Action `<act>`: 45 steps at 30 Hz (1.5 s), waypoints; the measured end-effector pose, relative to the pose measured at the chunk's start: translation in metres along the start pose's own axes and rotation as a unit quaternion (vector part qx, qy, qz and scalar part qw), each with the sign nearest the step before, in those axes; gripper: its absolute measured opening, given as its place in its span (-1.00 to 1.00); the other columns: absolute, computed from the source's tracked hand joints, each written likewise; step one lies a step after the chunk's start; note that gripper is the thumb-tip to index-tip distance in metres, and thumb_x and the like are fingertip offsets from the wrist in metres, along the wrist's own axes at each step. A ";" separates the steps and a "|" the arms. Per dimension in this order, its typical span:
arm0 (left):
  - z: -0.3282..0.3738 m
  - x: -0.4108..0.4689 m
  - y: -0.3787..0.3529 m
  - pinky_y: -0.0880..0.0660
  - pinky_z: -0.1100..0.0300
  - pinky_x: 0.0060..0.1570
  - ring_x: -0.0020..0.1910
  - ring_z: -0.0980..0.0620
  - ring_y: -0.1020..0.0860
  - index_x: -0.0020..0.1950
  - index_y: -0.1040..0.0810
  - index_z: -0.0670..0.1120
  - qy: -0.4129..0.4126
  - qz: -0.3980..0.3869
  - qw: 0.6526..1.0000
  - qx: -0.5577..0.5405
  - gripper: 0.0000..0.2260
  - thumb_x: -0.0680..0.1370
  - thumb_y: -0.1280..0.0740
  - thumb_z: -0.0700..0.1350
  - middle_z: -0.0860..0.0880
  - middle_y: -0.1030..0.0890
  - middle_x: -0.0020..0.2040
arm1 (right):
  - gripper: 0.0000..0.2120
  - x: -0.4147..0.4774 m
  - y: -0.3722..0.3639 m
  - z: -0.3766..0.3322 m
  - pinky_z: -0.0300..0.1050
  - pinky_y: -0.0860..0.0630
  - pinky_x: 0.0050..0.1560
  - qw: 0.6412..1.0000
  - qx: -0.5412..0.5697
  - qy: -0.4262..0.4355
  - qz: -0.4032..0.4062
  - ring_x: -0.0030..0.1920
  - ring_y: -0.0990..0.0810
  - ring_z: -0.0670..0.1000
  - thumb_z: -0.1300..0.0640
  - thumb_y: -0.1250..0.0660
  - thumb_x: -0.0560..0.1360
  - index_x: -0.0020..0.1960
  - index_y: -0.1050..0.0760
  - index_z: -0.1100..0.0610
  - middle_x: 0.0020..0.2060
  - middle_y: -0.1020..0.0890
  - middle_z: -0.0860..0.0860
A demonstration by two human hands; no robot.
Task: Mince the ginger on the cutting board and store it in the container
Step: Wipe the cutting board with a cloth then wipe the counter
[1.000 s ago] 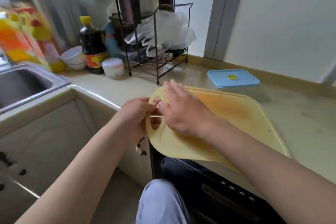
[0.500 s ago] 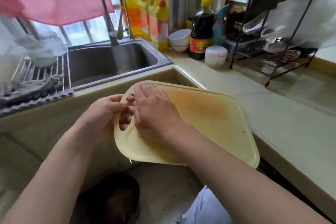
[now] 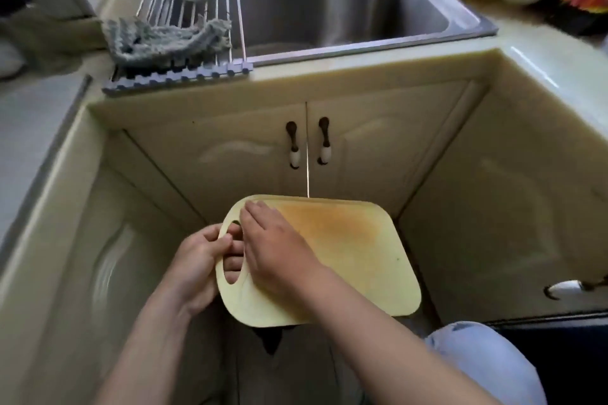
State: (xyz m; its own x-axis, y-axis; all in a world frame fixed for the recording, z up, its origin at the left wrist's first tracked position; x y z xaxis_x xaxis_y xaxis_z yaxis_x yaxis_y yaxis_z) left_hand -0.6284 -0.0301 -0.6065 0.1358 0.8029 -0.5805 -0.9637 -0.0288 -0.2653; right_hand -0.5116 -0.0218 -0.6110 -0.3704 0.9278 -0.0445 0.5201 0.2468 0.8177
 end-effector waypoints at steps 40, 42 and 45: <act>-0.036 -0.009 0.083 -0.55 0.02 -0.41 -0.41 -0.18 -0.60 0.04 -0.53 -0.21 0.001 0.298 0.941 0.161 -0.81 0.60 -0.15 -0.38 -0.28 -0.63 -0.26 | -0.43 -0.038 -0.144 0.064 0.04 0.03 0.65 0.885 0.166 -0.260 -0.350 0.68 0.04 0.15 -0.09 0.04 0.76 0.71 0.08 0.03 0.70 0.05 0.09; -0.034 -0.009 0.084 -0.57 -0.04 -0.34 -0.37 -0.20 -0.61 0.05 -0.54 -0.18 -0.007 0.298 0.939 0.170 -0.83 0.63 -0.17 -0.33 -0.29 -0.64 -0.23 | -0.40 -0.057 -0.146 0.101 0.08 -0.07 0.64 0.855 0.115 -0.325 -0.388 0.66 -0.04 0.23 -0.02 -0.04 0.75 0.69 0.05 0.18 0.68 0.00 0.19; -0.032 -0.007 0.080 -0.57 -0.03 -0.36 -0.37 -0.20 -0.62 0.04 -0.54 -0.15 -0.005 0.295 0.939 0.180 -0.82 0.63 -0.17 -0.33 -0.27 -0.64 -0.23 | -0.41 -0.047 -0.141 0.099 0.03 -0.26 0.57 0.885 0.147 -0.301 -0.322 0.55 -0.30 0.19 -0.05 -0.03 0.74 0.66 -0.04 0.20 0.62 -0.22 0.19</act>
State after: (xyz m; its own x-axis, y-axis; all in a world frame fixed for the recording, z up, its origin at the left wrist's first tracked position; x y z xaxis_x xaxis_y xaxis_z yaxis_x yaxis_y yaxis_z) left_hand -0.6990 -0.0569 -0.6486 -0.4456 0.7165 -0.5367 -0.8862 -0.2683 0.3777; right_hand -0.4912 -0.0726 -0.7809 -0.2310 0.5272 -0.8177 0.5609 0.7589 0.3309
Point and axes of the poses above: each hand's wrist, its own x-axis towards the middle knuckle, its own y-axis out of the back of the hand, z = x × y, the point moved 5 cm from there along x, towards the middle knuckle
